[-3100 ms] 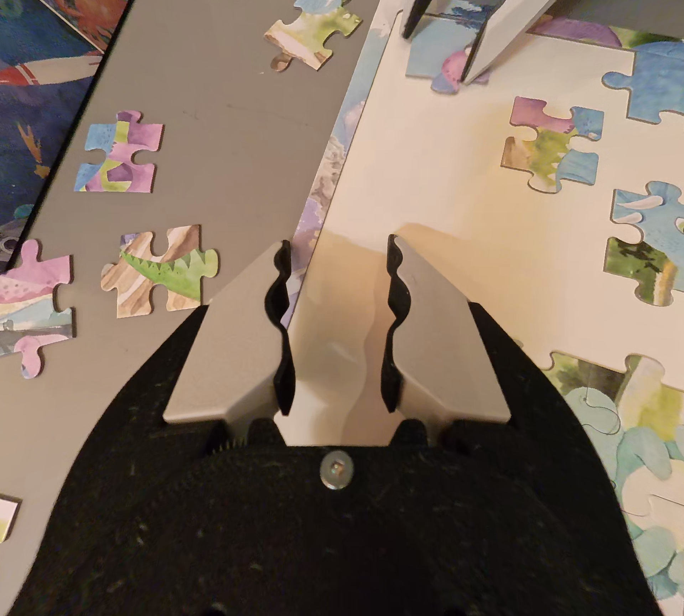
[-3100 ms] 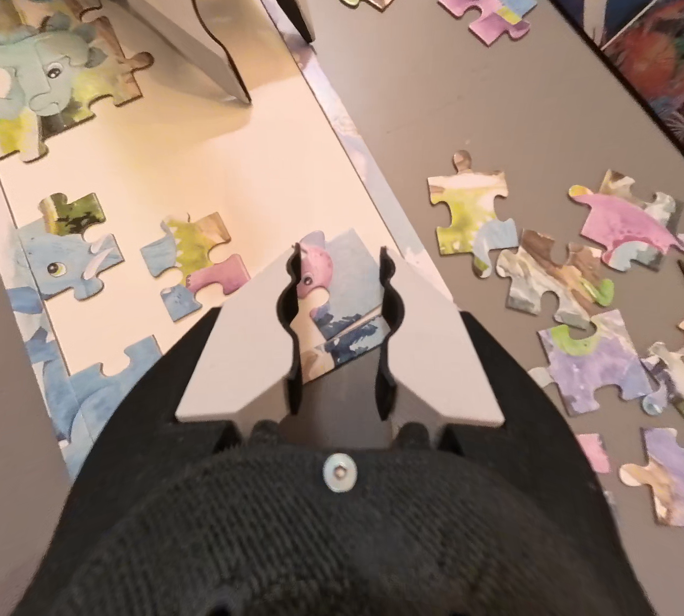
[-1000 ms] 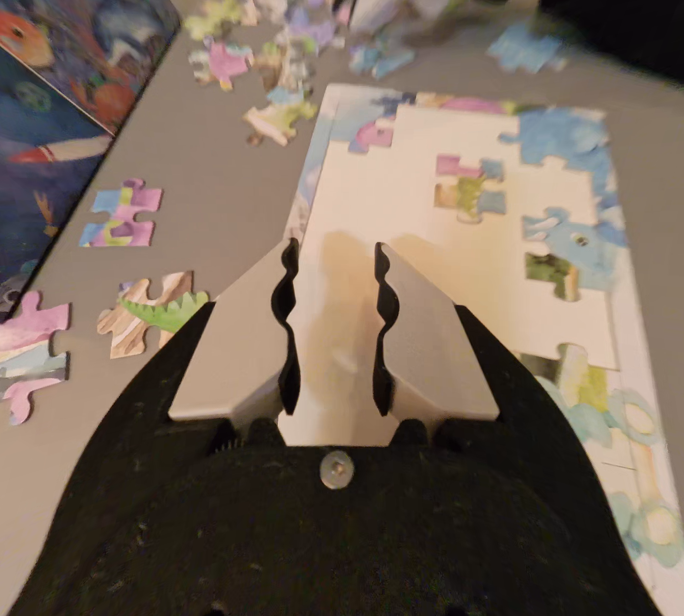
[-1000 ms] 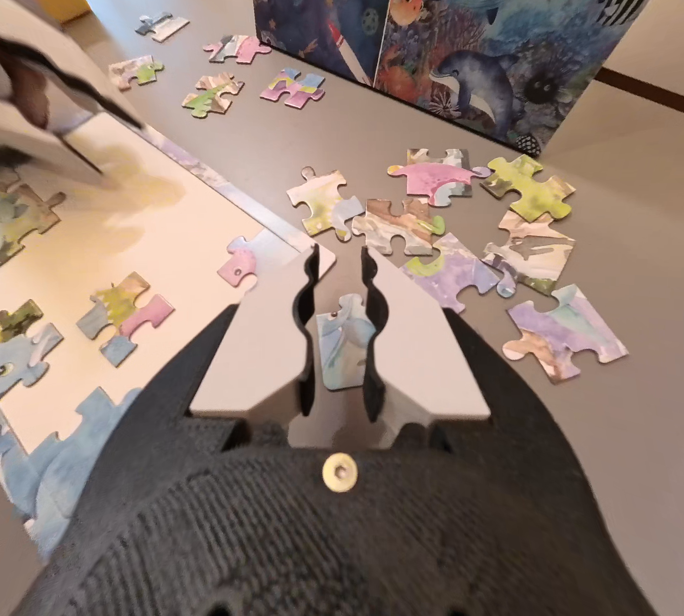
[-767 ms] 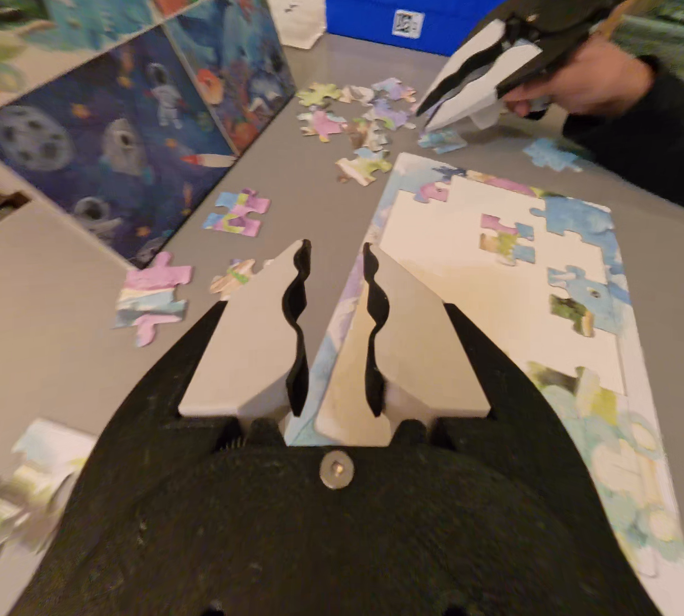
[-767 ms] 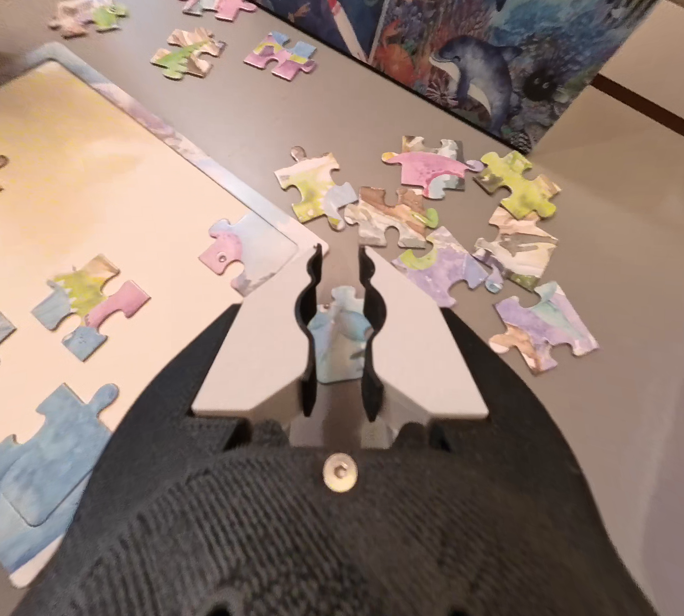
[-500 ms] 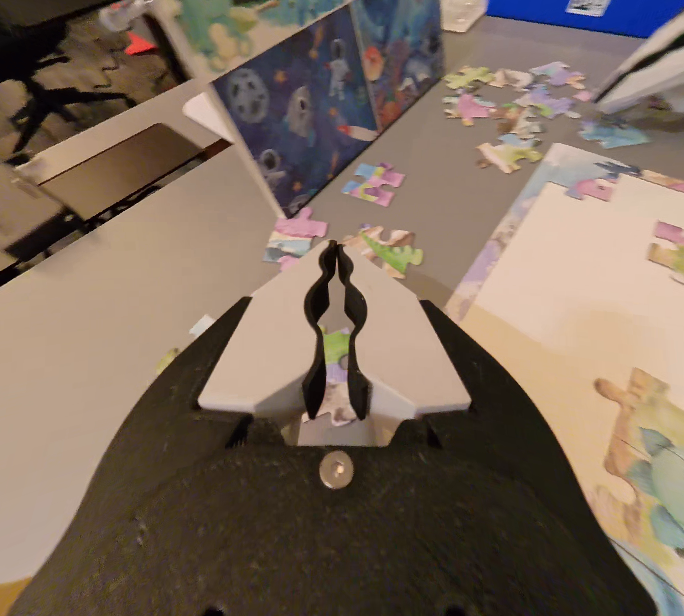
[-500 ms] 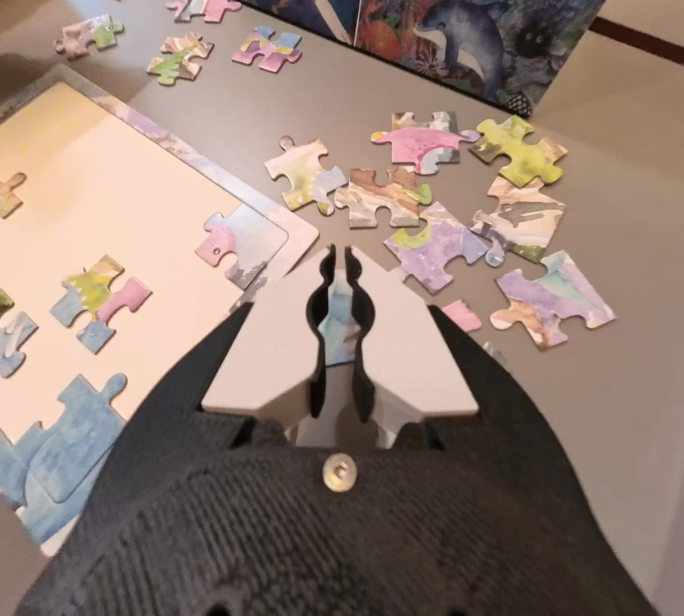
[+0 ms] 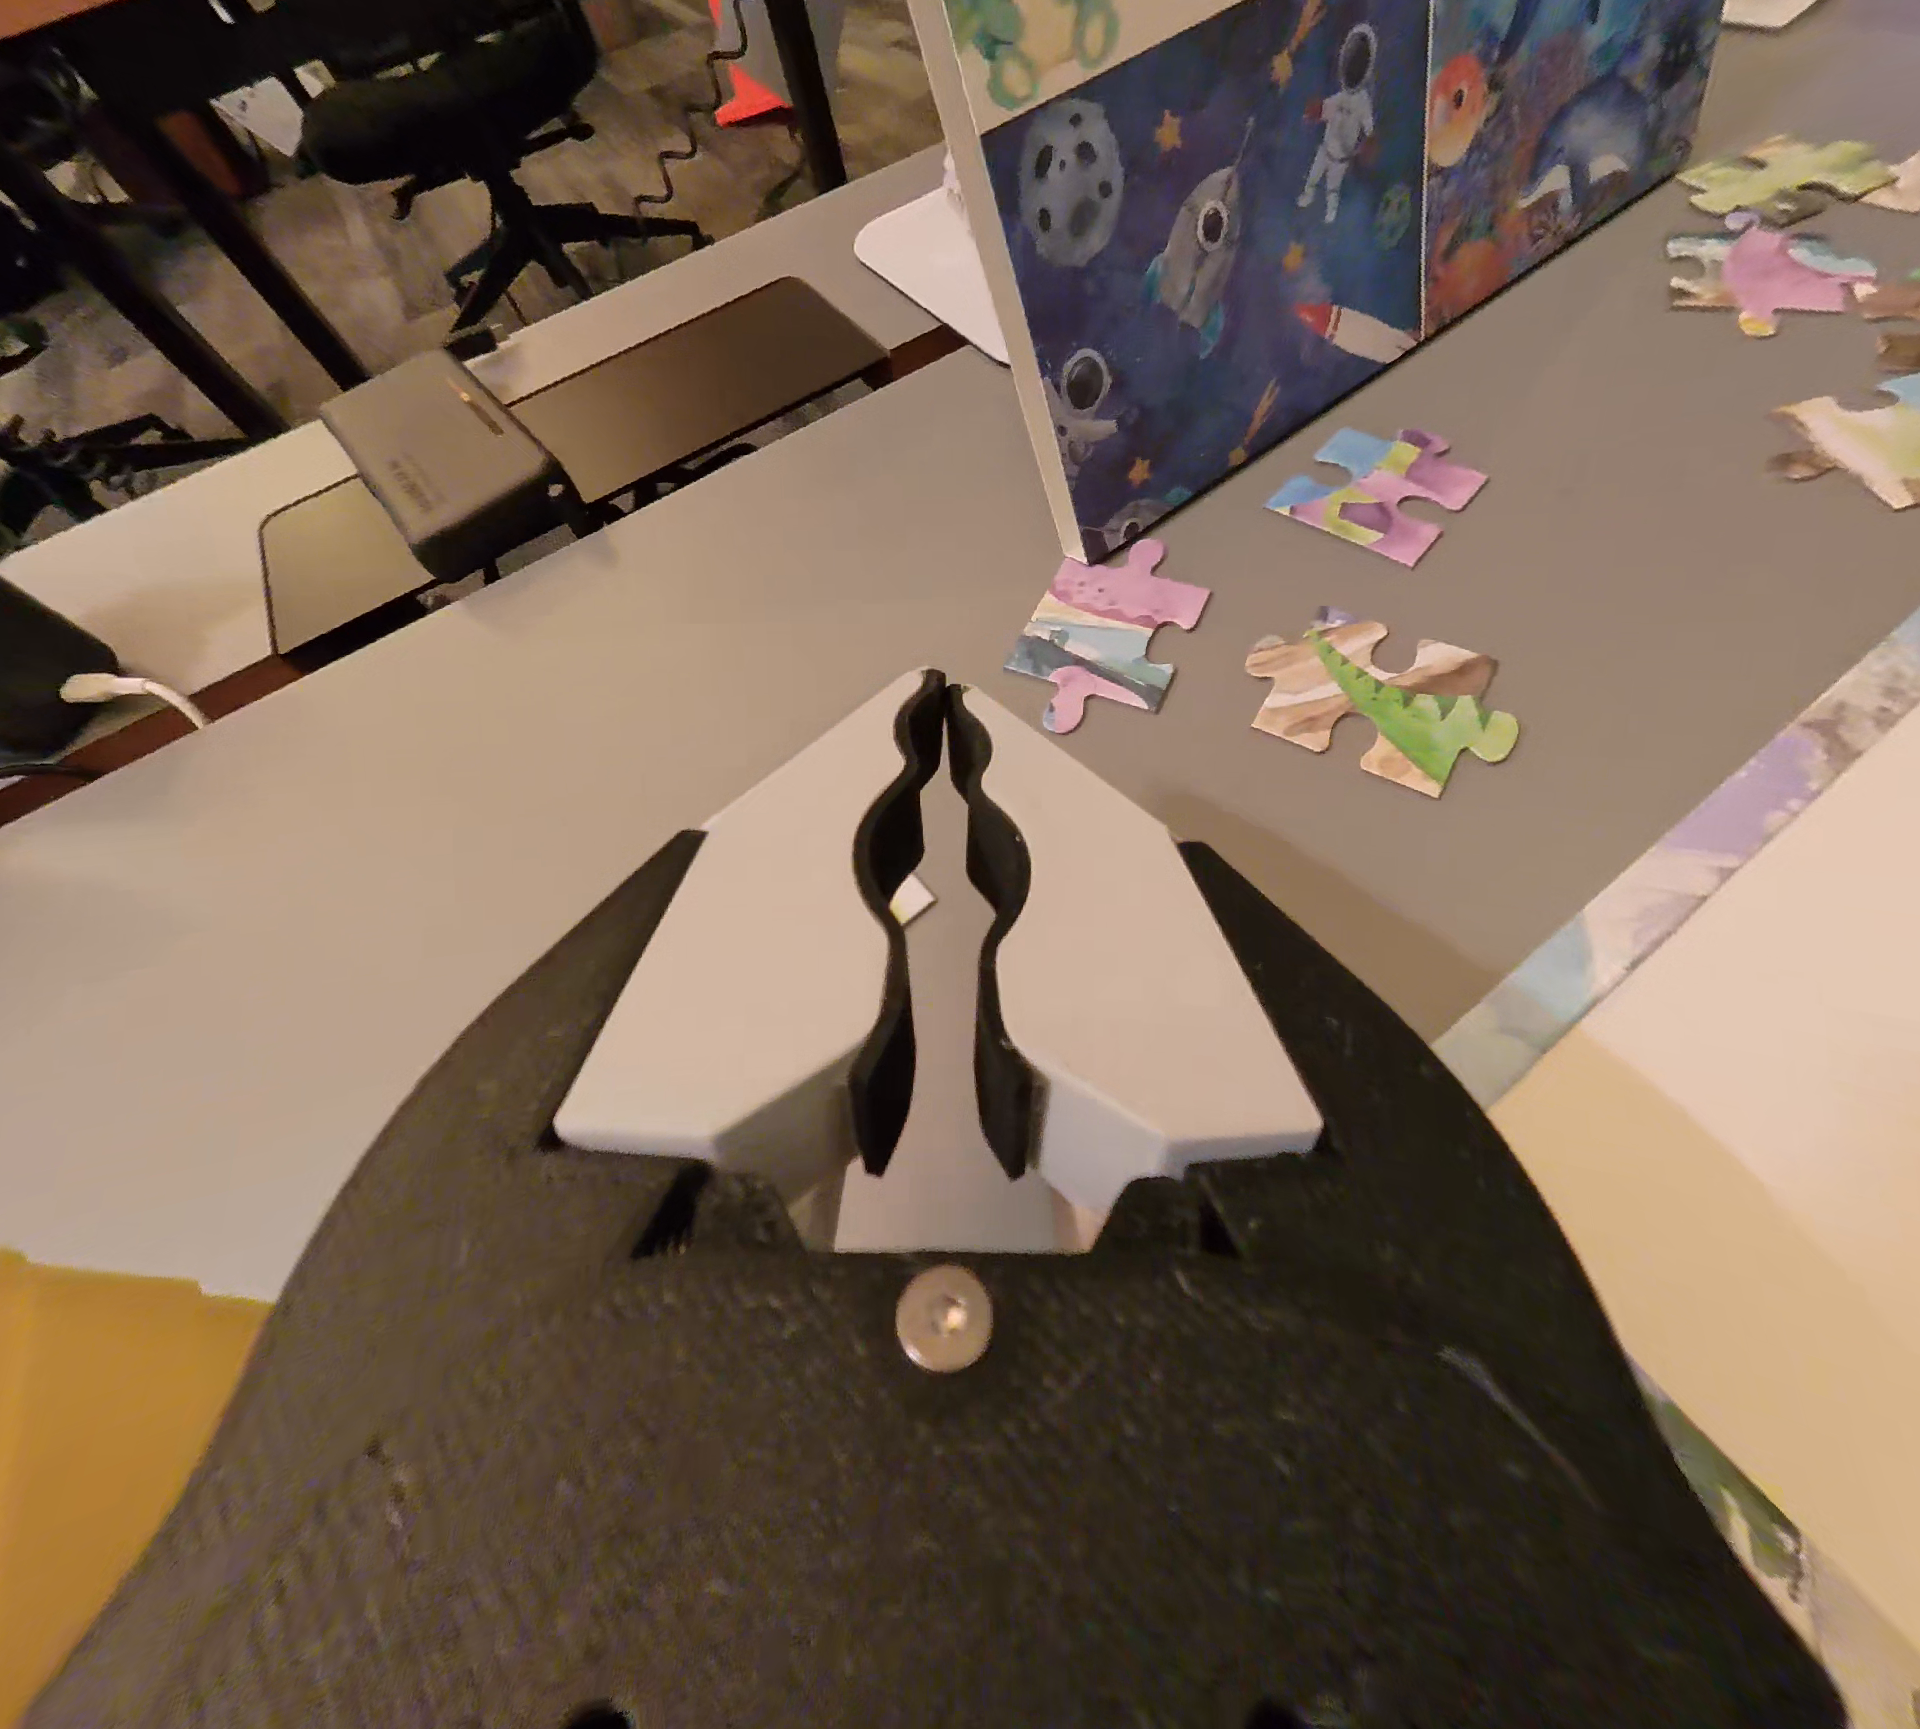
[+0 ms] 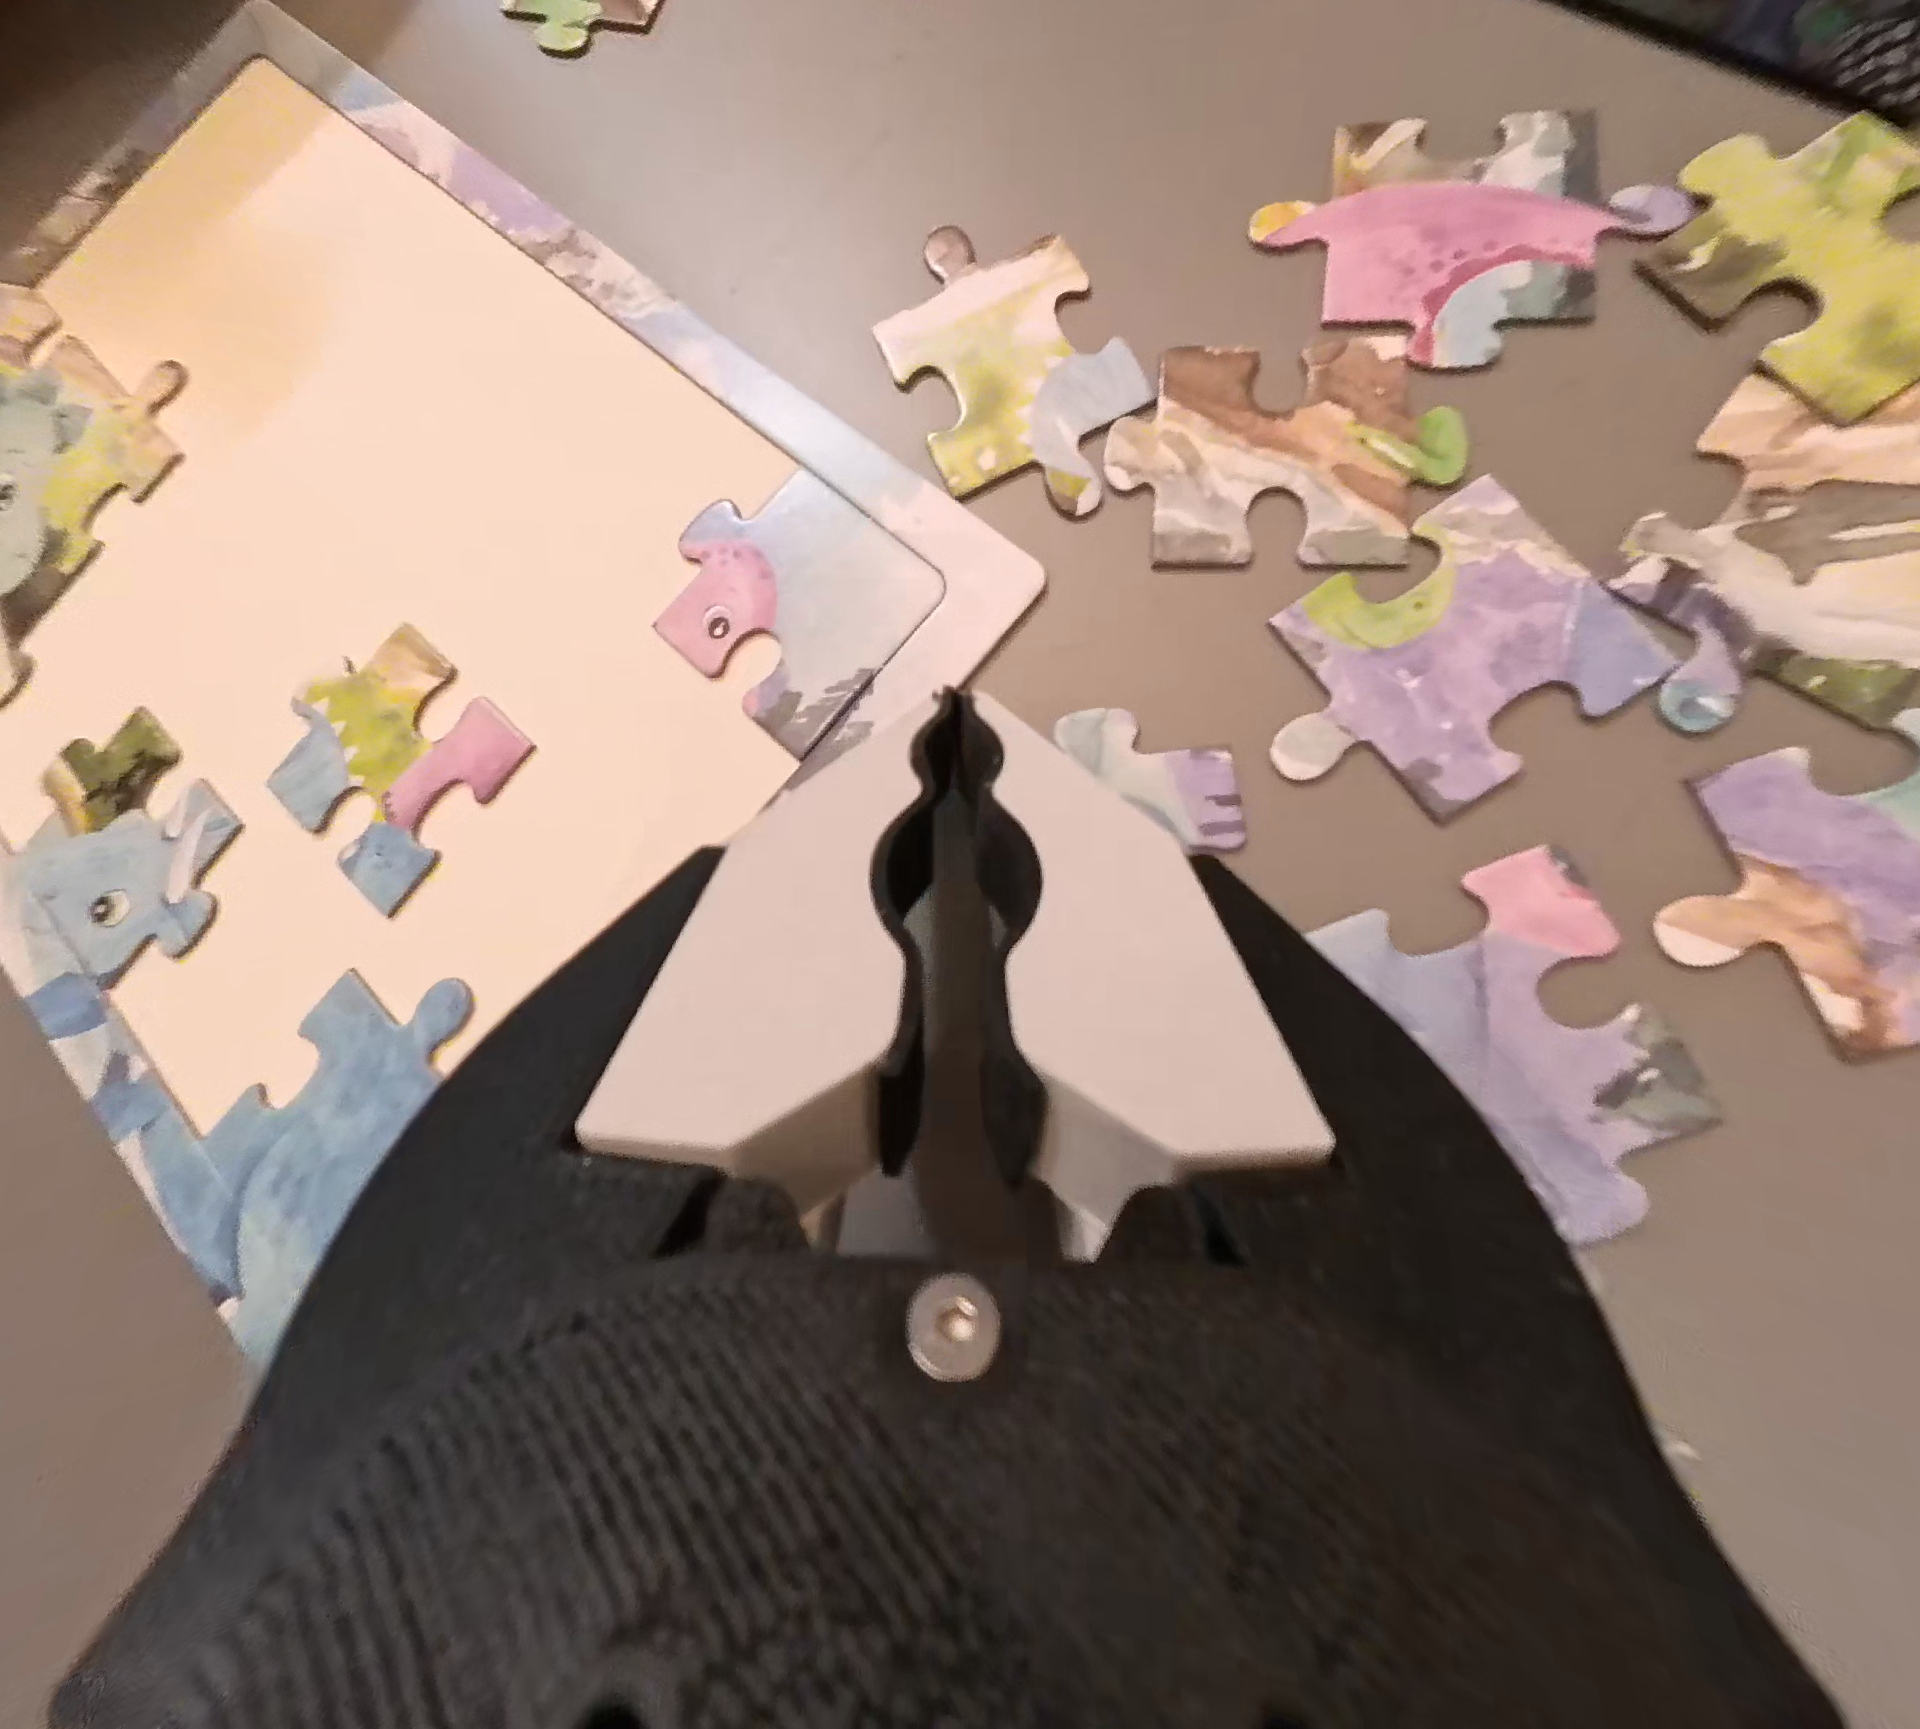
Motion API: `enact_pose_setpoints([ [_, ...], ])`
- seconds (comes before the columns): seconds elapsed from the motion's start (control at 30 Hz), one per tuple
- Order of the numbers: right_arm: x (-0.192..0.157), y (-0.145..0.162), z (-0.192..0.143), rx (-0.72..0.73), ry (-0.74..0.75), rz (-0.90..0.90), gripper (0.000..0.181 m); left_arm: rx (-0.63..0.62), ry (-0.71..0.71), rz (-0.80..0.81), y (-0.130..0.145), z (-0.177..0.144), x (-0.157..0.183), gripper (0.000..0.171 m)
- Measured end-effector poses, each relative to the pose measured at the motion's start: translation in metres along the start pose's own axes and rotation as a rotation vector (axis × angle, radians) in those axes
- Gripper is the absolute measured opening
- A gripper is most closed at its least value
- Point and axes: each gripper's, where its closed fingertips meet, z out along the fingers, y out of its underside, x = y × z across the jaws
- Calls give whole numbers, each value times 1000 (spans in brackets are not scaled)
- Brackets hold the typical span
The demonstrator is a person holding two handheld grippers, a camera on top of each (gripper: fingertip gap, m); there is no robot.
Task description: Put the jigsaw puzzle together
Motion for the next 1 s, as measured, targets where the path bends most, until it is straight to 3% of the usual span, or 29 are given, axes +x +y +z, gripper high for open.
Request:
enact_pose_setpoints([
  [0.43, -45, 12, -5, -45, -299, 29, 0, -52, 75, -22, 11, 6, 9, 8],
  [0.53, -33, 4, -8, -7, -202, -1, 0, -89, 84, 24, 16, 9, 15, 15],
  [0.6, -24, -10, -16, 79, -143, -5, 0, -152, 121, 68, 24, 15, 23, 25],
  [0.7, -15, -27, -28, 196, -120, 38, 0, -267, 207, 134, 39, 27, 32, 27],
  [1.0, -6, -35, -31, 263, -96, 69, 0, -342, 338, 33, 38, 54, 37, 24],
])
